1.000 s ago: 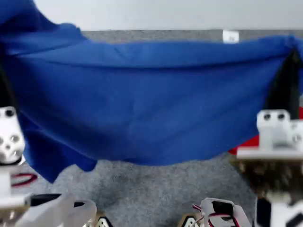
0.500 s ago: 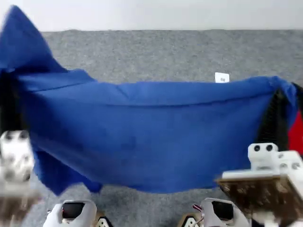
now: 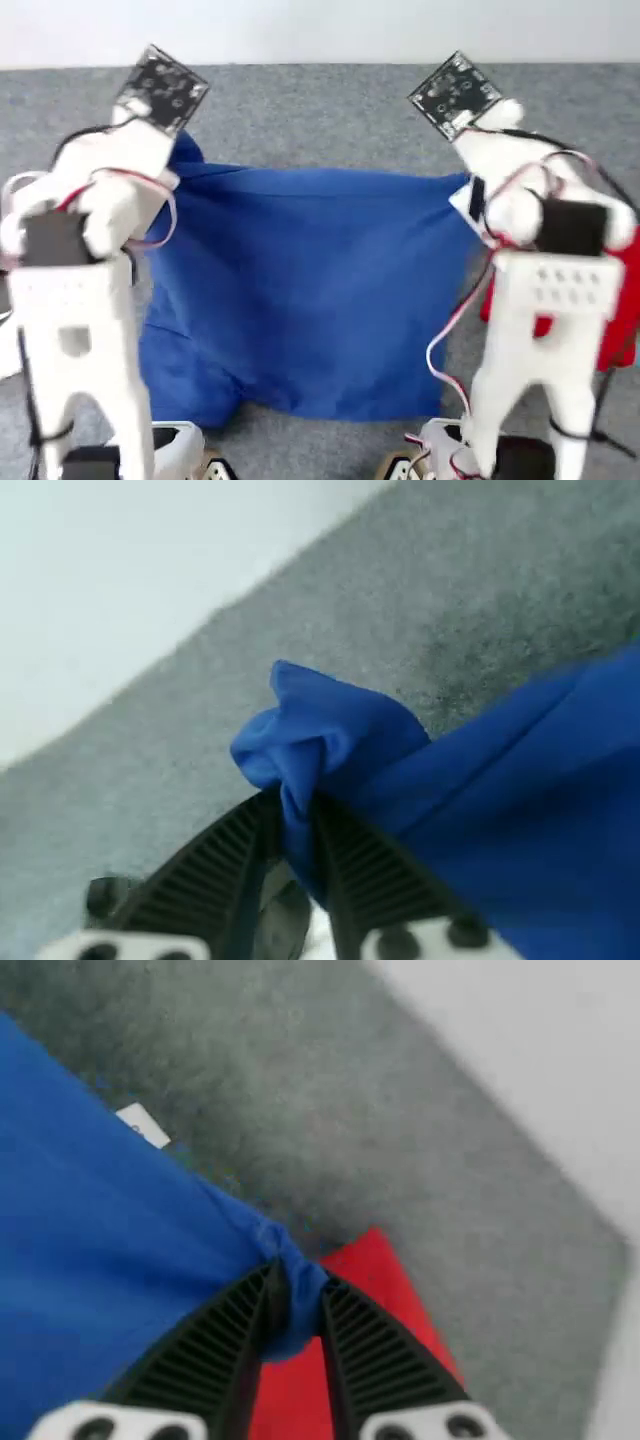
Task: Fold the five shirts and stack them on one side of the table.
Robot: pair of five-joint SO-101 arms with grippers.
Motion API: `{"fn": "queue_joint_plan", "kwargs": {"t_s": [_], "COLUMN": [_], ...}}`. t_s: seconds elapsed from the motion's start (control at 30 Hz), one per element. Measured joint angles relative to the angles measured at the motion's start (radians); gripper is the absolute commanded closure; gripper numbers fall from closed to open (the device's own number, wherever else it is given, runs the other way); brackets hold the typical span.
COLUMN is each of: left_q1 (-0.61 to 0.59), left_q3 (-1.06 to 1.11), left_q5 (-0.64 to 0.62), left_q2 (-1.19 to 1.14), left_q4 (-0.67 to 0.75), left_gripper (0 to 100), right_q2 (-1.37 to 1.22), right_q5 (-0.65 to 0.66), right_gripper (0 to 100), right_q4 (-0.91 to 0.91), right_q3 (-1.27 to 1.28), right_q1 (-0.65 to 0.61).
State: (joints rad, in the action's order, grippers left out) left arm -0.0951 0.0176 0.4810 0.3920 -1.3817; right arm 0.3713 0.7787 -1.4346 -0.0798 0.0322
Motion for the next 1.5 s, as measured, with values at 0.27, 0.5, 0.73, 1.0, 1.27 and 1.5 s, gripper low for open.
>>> {"fn": "queue_joint_plan", "kwargs": {"t_s": [0.27,0.5,0.73,1.0,1.27,1.5], "left_q1": [0.0,0.002,0.012,0.055,0.055,0.068], "left_q3": [0.138,0.14,0.14,0.097,-0.049,-0.055], "left_q5": [0.0,-0.002,-0.002,-0.002,-0.002,0.005], "left_q2": [-0.252,-0.427,-0.514,-0.654,-0.749,-0.69], "left_q4": [0.41,0.678,0.893,0.982,0.904,0.586], "left_gripper": [99,99,99,99,99,99], "right_q2": [-0.124,-0.235,-0.351,-0.445,-0.462,-0.339], "right_q5": [0.0,0.005,0.068,0.104,0.109,0.109], "right_gripper": [99.0,99.0,99.0,99.0,99.0,99.0], "right_q4": [0.572,0.919,1.175,1.364,1.366,1.094], "right_q3": [0.379,0.417,0.417,0.417,0.417,0.417], "right_q1": [0.0,0.002,0.009,0.025,0.025,0.025]}}
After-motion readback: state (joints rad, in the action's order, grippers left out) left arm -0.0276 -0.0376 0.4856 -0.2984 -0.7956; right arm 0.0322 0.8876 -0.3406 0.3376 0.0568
